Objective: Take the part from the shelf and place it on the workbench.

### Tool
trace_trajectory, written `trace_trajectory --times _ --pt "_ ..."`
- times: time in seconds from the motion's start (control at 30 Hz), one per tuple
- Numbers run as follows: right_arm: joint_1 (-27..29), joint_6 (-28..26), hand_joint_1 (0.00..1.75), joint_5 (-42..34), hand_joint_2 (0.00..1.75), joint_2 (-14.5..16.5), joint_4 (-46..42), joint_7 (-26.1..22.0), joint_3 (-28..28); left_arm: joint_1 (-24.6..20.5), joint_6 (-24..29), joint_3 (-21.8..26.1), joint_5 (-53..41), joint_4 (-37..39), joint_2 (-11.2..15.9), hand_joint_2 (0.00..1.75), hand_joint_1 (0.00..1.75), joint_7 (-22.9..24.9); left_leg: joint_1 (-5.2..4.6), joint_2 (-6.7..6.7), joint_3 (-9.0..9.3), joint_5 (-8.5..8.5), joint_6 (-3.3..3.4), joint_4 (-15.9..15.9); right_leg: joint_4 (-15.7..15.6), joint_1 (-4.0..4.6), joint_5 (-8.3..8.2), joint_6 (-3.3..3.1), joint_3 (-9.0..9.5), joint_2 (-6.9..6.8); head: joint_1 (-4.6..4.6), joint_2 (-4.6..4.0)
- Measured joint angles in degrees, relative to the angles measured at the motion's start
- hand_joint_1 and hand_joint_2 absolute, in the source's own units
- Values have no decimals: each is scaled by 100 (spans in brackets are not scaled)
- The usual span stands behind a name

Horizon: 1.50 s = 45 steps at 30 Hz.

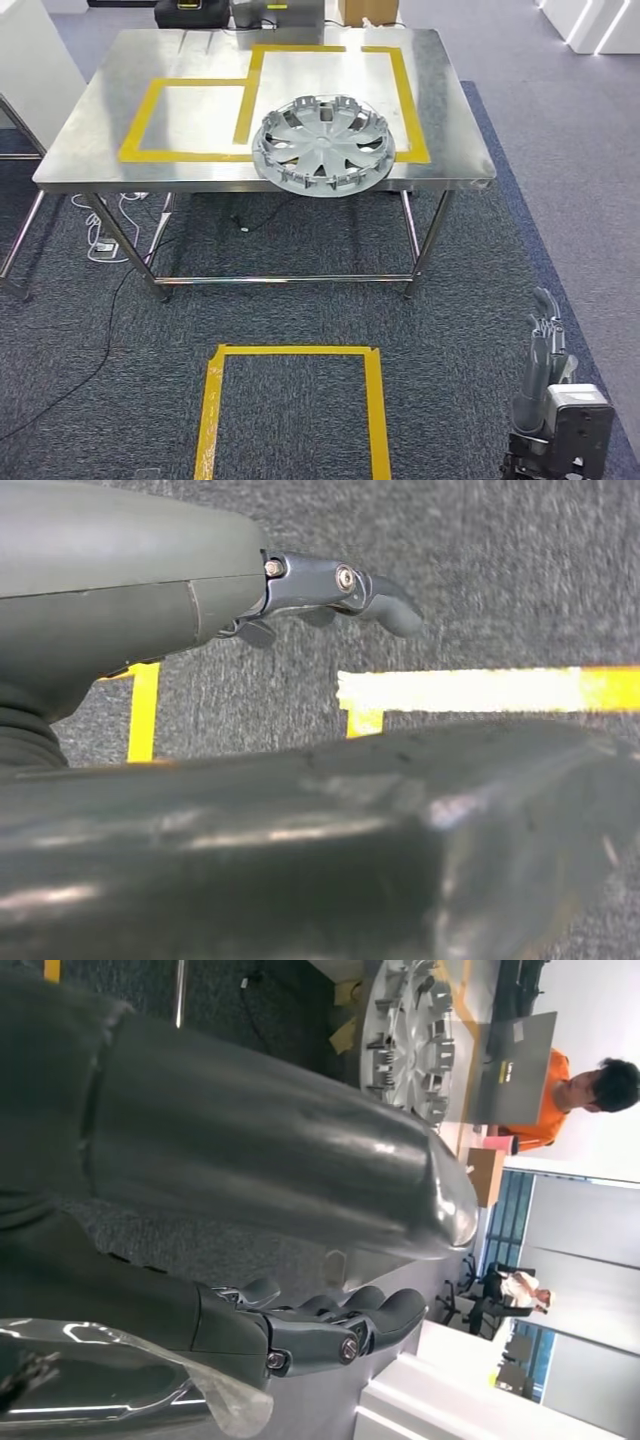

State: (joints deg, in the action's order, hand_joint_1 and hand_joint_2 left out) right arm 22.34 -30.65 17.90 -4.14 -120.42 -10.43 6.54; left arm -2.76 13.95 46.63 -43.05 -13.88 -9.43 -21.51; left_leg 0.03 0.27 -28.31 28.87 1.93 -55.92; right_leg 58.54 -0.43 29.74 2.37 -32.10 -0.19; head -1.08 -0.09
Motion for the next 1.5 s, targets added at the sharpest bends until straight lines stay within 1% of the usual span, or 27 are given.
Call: trace_trajectory --times 0.1,0.13,0.17,0.2,0.27,0.33,0.37,0.47,0.5,0.57,0.63,0.67,0.7,0.73,0.8,0.83,0.87,0.93,1.0,1.07,1.13,1.17,1.2,1.23,1.3,1.37,1.5 --pt "-8 8 0 20 0 -1 24 30 10 -9 -16 2 -15 0 -3 0 0 -3 -4 24 -163 -124 63 2 1021 -18 655 73 -398 8 -26 0" --pt "-5 9 0 32 0 -1 36 45 12 -9 -27 3 -17 0 -4 0 0 -3 -9 30 -226 -165 65 -5 1324 -21 763 91 -488 7 -26 0" --pt "-1 7 0 46 0 -1 48 59 12 -9 -33 3 -17 0 -4 0 0 -2 -12 35 -286 -203 62 -15 1432 -22 751 100 -485 7 -27 0" --pt "1 4 0 62 0 -1 56 72 13 -9 -37 4 -19 0 -4 0 0 -3 -13 37 -339 -235 55 -28 1336 -23 640 104 -382 7 -28 0" --pt "2 0 0 95 0 -1 62 117 12 -10 -38 4 -25 0 -7 0 0 -12 -15 39 -426 -283 28 -66 567 -25 316 87 130 0 -29 0" --pt "-2 3 0 110 0 -1 63 179 10 -11 -28 4 -41 0 -11 0 0 -38 -35 37 -492 -328 -21 -110 -160 -18 184 45 595 0 -25 0" --pt "2 7 0 110 0 -1 66 204 9 -11 -19 5 -52 0 -13 0 0 -55 -45 37 -514 -357 -52 -126 -306 -13 196 17 658 3 -22 0" --pt "33 24 0 99 0 -1 74 263 8 -11 8 8 -72 0 -10 0 0 -85 -40 33 -551 -404 -147 -156 -346 -11 154 -108 569 4 -21 0" --pt "39 33 0 93 0 -2 76 277 8 -10 14 10 -74 0 -8 0 0 -87 -33 26 -586 -313 -181 -244 -350 -16 125 -161 550 -5 -14 0" --pt "40 58 0 86 0 -3 85 307 7 -8 21 16 -84 0 -4 0 0 -88 -15 12 -773 105 -245 -775 -356 -25 64 -238 490 -26 3 0" --pt "46 78 0 84 0 -3 99 340 6 -2 24 28 -97 0 -4 0 0 -87 -1 11 -1006 539 -282 -1537 -349 -18 12 -257 415 -35 13 0" --pt "50 84 0 84 0 -3 105 352 6 3 24 34 -101 0 -4 0 0 -87 2 11 -1039 616 -287 -1756 -343 -15 -11 -255 390 -36 14 0" --pt "53 88 0 84 0 -3 110 361 6 6 25 39 -104 0 -4 0 0 -87 4 10 -973 571 -284 -1754 -332 -14 -29 -249 378 -33 14 0" --pt "56 91 0 84 0 -3 113 367 6 9 25 41 -108 0 -4 0 0 -87 4 9 -795 418 -270 -1507 -317 -13 -42 -243 374 -29 15 0" --pt "57 97 0 88 0 -3 115 377 6 9 26 46 -111 0 -1 0 0 -87 -3 -5 -312 82 -215 -693 -278 -10 -52 -225 341 -23 13 0" --pt "53 98 0 90 0 -3 116 385 6 9 28 51 -113 0 2 0 0 -87 -11 -15 -141 -15 -183 -368 -259 -6 -59 -207 315 -20 11 0" --pt "50 98 0 92 0 -4 117 393 6 11 29 60 -114 0 4 0 0 -87 -24 -23 -61 -40 -156 -189 -245 -4 -69 -185 288 -20 10 0" --pt "48 99 0 96 0 -6 118 410 6 16 34 79 -112 0 5 0 0 -87 -39 -24 -79 -27 -106 -110 -235 0 -103 -122 257 -15 12 0" --pt "54 100 0 104 0 -19 117 417 5 15 41 89 -101 0 4 0 0 -87 -14 -10 -98 -54 -36 -50 -172 0 -46 -58 187 -10 9 0" --pt "55 102 0 110 0 -33 118 426 3 7 51 95 -90 0 2 0 0 -87 6 4 -127 -100 23 -13 303 -9 249 -7 -53 0 -4 0" --pt "67 101 0 105 0 -36 126 434 0 9 55 100 -89 0 -4 0 0 -87 -6 12 -172 -121 46 -24 1120 -17 609 28 -430 4 -14 0" --pt "76 100 0 95 0 -37 132 431 -2 13 57 102 -91 0 -8 0 0 -86 -12 16 -188 -128 50 -33 1393 -18 675 37 -558 4 -12 0" --pt "82 103 0 67 0 -37 137 417 -1 15 62 105 -93 0 -11 0 0 -84 -16 20 -199 -132 50 -44 1451 -18 624 39 -581 4 -14 0" --pt "84 119 0 6 0 -38 140 393 0 14 69 108 -96 0 -13 0 0 -82 -18 21 -203 -133 48 -56 1260 -18 465 33 -483 3 -13 0" --pt "79 188 0 -187 0 -41 142 333 3 9 85 113 -108 0 -16 0 0 -79 -25 19 -204 -131 38 -77 450 -14 77 4 -65 1 -13 0" --pt "73 282 0 -409 0 -50 140 280 10 1 98 123 -118 0 -20 0 0 -79 -47 16 -234 -135 -2 -109 -128 -3 -68 -37 217 4 -10 0" --pt "84 370 0 -718 0 -70 139 185 11 -6 114 141 -121 0 -25 0 0 -79 -50 18 -308 -116 -123 -177 -226 -11 -99 -137 230 27 -3 0"
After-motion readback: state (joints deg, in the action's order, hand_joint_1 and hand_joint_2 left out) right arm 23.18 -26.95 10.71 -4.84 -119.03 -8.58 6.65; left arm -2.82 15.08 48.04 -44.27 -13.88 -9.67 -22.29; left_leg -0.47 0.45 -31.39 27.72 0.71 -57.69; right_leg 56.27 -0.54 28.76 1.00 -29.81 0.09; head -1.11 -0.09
